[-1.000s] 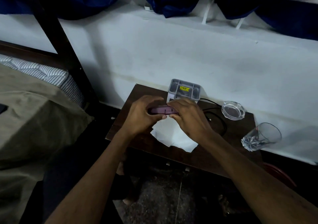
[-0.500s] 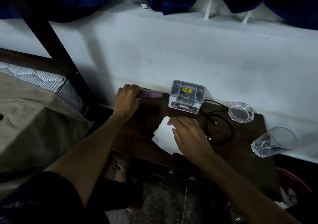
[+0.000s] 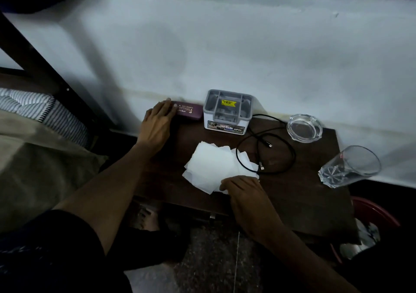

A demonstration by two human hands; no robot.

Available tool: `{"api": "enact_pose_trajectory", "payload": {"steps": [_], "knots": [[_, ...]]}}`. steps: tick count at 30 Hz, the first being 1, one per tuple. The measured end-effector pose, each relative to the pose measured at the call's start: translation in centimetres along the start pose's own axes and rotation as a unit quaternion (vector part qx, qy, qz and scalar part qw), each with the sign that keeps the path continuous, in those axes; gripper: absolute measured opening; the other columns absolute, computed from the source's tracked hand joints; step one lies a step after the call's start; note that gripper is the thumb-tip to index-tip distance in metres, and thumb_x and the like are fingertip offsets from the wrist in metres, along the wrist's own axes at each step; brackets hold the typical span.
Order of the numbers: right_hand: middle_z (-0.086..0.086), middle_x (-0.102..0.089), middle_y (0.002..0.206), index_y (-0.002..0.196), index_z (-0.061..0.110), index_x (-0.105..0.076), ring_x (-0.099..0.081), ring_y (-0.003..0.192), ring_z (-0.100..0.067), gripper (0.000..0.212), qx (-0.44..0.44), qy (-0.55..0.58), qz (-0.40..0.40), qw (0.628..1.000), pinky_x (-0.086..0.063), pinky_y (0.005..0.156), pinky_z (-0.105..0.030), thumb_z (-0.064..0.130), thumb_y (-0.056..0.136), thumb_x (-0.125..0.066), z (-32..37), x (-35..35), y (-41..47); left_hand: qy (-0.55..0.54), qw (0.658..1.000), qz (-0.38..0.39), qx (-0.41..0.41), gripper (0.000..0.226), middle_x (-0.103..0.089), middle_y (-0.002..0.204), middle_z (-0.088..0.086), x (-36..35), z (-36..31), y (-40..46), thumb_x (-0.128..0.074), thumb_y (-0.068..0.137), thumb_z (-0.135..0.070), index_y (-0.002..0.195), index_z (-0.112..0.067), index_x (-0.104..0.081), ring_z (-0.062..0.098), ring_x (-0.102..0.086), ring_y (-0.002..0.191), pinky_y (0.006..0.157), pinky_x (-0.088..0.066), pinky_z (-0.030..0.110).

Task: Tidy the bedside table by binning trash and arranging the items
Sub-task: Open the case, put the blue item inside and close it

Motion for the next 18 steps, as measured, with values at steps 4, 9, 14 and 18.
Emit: {"api": "enact_pose_trajectory", "payload": {"steps": [4,9,14,18], "knots": [[0.002,-0.076,0.109,0.108,0.017,-0.074,-0.072,0.098,-0.021,0.034,-0.004,-0.007,0.007,1.0,-0.053,0.089,-0.035,0.015,0.086,-0.049,0.4,-0.3,-0.2,-0.001,1.0,0.011,0.02,0.071,-0.028,0.173,0.017,0.2,-0.6,0.4,-0.048,0.096,0.0,0.164,-0.011,-0.034,0.038,-0.028,0.158,0.119,-0.032,0.054],[0.002,-0.076,0.11,0.105,0.016,-0.075,-0.072,0.099,-0.025,0.035,-0.013,0.002,0.022,1.0,-0.044,0.091,-0.036,0.01,0.081,-0.051,0.1,1.1,-0.1,-0.011,0.999,-0.003,0.035,0.075,-0.029,0.172,0.018,1.7,-1.2,-0.3,-0.053,0.096,0.0,0.166,-0.014,-0.029,0.039,-0.029,0.158,0.118,-0.032,0.059],[0.001,-0.072,0.113,0.11,0.016,-0.071,-0.067,0.103,-0.025,0.033,-0.01,-0.007,0.064,0.998,-0.048,0.091,-0.039,0.005,0.08,-0.06,1.2,1.0,0.4,-0.083,0.987,-0.108,0.087,0.065,-0.056,0.154,0.015,4.5,-6.5,-4.7,-0.06,0.093,-0.005,0.156,-0.013,-0.047,0.036,-0.05,0.144,0.111,-0.038,0.056],[0.0,-0.07,0.106,0.11,0.017,-0.067,-0.062,0.098,-0.025,0.027,0.018,-0.037,0.053,0.998,-0.049,0.089,-0.04,0.008,0.086,-0.059,1.7,1.7,0.4,-0.137,0.967,-0.179,0.122,0.034,-0.067,0.119,0.01,5.0,-11.4,-8.3,-0.065,0.093,-0.017,0.127,-0.018,-0.065,0.034,-0.061,0.114,0.096,-0.039,0.048]]}}
Point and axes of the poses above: each hand's wrist, its own y-axis towards the middle knuckle, its own x-axis out of the back of the hand, z = x × y, the point moved 7 cm from there along y, towards the middle knuckle
